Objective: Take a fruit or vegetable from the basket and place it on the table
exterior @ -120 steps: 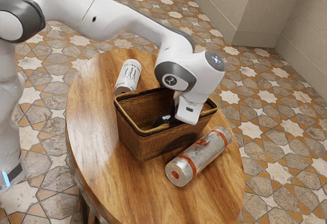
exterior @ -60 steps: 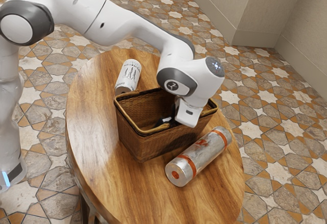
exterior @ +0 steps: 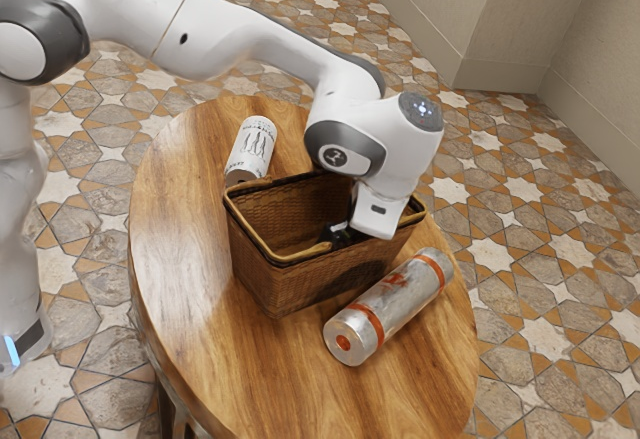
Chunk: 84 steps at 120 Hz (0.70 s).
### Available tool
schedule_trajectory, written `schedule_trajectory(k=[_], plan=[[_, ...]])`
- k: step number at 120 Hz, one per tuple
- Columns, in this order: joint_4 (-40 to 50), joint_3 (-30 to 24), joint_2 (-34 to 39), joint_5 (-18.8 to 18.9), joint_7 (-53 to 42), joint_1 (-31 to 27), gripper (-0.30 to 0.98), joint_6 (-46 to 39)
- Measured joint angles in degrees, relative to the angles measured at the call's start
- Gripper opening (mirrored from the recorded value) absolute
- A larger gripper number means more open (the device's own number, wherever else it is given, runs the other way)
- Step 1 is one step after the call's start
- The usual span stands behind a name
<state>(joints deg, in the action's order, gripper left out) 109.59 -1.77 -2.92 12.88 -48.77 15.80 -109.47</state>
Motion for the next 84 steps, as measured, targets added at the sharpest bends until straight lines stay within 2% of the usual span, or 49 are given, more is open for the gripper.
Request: schedule_trajectory(k=[26, 48, 64, 84], plan=[[-3.99, 0.12, 3.29, 0.04, 0.57, 0.19, 0.49, 2.99], [-19.82, 0.58, 4.61, 1.15, 0.98, 0.7, 0.49, 11.51], [-26.03, 7.4, 4.64, 2.96, 1.29, 5.18, 0.49, 15.87], [-27.86, 13.2, 4.28, 3.9, 1.53, 1.1, 0.49, 18.11]])
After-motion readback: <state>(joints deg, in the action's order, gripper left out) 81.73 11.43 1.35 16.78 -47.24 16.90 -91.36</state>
